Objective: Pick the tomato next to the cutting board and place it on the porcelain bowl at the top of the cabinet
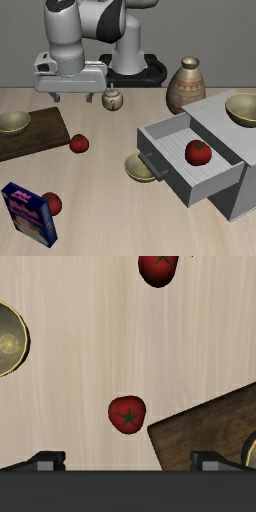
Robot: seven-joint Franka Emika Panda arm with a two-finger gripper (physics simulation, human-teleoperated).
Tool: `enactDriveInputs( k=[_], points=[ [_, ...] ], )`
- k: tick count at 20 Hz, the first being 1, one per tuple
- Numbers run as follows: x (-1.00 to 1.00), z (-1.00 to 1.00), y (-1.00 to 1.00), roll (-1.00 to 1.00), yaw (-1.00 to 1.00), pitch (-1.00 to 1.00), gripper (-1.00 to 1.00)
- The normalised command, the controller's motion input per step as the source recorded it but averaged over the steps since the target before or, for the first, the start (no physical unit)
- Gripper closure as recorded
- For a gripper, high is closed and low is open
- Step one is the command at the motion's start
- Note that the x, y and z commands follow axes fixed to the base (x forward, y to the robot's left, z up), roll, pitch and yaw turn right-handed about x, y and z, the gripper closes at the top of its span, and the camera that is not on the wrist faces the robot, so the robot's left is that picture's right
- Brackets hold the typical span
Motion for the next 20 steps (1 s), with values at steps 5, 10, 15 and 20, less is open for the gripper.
enactDriveInputs(
  k=[5, 10, 15, 20],
  points=[
    [0.00, -1.00, 0.00, 0.00, 0.00, 0.00, -1.00],
    [0.00, -1.00, 0.00, 0.00, 0.00, 0.00, -1.00],
    [-0.20, -0.80, 0.00, 0.00, 0.00, 0.00, -1.00],
    [0.00, 0.00, 0.00, 0.00, 0.00, 0.00, 1.00]
  ],
)
